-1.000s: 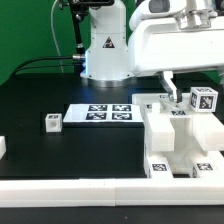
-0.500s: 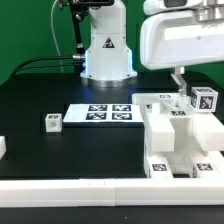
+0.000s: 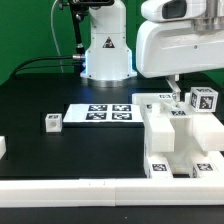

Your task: Assemble chair

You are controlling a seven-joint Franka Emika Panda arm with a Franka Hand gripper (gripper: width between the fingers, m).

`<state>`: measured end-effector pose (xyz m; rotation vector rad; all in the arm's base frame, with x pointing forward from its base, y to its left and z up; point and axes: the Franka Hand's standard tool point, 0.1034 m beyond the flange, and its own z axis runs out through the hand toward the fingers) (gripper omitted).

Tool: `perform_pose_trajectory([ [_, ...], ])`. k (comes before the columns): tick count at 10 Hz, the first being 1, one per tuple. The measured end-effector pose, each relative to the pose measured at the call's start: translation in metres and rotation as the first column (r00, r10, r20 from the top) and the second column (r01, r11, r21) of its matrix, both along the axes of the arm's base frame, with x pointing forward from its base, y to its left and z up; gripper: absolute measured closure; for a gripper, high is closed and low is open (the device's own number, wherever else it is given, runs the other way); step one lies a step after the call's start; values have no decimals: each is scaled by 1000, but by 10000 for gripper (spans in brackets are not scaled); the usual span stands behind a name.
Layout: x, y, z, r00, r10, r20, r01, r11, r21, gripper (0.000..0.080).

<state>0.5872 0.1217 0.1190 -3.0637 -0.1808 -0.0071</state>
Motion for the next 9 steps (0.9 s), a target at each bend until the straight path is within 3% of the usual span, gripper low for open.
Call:
perform_pose_trajectory([
  [2, 0, 0, 0, 1000, -23, -2, 23, 1000, 0, 178],
  [3, 0, 1, 0, 998, -67, -5, 67, 998, 1, 352],
  [4, 0, 1, 0, 990, -139, -11, 139, 990, 1, 352],
  [5, 0, 1, 0, 981, -192, -15, 192, 981, 1, 517],
  [9, 0, 1, 0, 915, -401, -31, 401, 916, -3, 517],
])
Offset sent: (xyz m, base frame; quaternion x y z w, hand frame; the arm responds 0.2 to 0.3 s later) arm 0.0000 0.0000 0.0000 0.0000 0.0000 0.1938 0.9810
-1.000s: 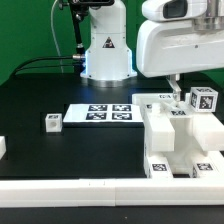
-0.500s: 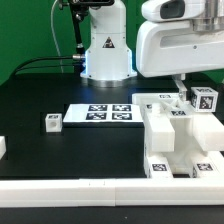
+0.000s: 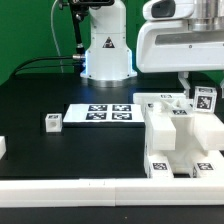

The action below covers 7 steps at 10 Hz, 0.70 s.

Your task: Assemble chair

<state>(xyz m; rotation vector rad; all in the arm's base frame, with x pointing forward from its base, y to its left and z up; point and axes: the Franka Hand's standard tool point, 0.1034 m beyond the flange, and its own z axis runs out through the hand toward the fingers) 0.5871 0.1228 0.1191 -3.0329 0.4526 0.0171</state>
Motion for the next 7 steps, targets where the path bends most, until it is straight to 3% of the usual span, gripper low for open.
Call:
perform_pose_trajectory([
  [4, 0, 1, 0, 969, -246, -19, 246, 969, 1, 515],
  [7, 1, 0, 0, 898, -438, -47, 439, 898, 19, 515],
])
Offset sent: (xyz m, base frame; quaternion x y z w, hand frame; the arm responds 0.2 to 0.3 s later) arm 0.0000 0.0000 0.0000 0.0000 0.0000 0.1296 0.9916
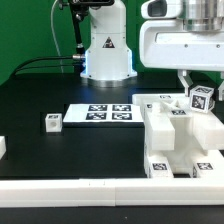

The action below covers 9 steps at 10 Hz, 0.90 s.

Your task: Assemble chair

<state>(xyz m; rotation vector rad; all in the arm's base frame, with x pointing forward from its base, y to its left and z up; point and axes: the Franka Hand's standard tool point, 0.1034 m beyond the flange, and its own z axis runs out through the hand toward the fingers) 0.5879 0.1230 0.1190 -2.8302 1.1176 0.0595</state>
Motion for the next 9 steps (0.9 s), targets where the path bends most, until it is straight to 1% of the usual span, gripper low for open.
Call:
perform_pose_trajectory([
  [2, 2, -1, 0, 993, -120, -7, 120, 993, 12, 515],
  [4, 2, 0, 0, 951, -308, -31, 309, 951, 19, 515],
  [5, 2, 0, 0, 927, -372, -39, 373, 928, 19, 515],
  [7, 4, 1, 0, 880, -473, -51, 474, 880, 27, 515],
  [8, 4, 0, 0, 880, -472, -44, 474, 880, 31, 515],
  [9, 4, 1, -1, 882, -469, -44, 471, 882, 31, 454],
])
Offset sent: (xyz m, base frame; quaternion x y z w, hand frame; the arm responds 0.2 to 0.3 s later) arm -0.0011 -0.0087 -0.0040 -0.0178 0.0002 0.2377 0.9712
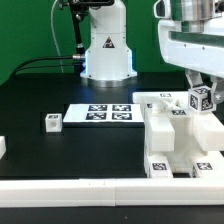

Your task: Assemble chair

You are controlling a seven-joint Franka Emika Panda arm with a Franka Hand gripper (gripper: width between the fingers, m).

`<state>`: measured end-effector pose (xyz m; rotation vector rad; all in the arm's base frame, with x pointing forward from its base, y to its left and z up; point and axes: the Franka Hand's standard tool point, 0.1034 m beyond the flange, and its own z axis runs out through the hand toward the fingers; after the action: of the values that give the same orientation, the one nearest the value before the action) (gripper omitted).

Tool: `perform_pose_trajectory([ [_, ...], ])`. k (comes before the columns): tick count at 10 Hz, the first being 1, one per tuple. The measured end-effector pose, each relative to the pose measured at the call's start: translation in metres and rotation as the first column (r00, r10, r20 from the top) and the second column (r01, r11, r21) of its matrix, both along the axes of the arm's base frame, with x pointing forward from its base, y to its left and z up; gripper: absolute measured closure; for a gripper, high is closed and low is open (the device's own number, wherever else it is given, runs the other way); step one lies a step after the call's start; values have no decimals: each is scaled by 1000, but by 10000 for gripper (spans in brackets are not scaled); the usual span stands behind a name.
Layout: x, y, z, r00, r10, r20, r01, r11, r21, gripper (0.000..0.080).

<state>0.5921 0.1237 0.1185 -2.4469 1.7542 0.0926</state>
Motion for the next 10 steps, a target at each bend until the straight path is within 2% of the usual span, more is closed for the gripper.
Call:
perform_pose_trajectory([
  [1, 0, 1, 0, 1000, 4, 0, -4, 1000, 0, 454],
  [2, 0, 1, 0, 1000, 9, 1, -9, 1000, 0, 272],
  [3, 0, 1, 0, 1000, 17, 2, -17, 1000, 0, 179],
  [5, 0, 1, 1, 980, 197, 24, -197, 980, -9, 155],
  [7, 0, -4, 2, 854, 516, 63, -515, 857, -34, 150],
  [10, -4, 0, -3, 679, 730, 78, -728, 683, -50, 150],
])
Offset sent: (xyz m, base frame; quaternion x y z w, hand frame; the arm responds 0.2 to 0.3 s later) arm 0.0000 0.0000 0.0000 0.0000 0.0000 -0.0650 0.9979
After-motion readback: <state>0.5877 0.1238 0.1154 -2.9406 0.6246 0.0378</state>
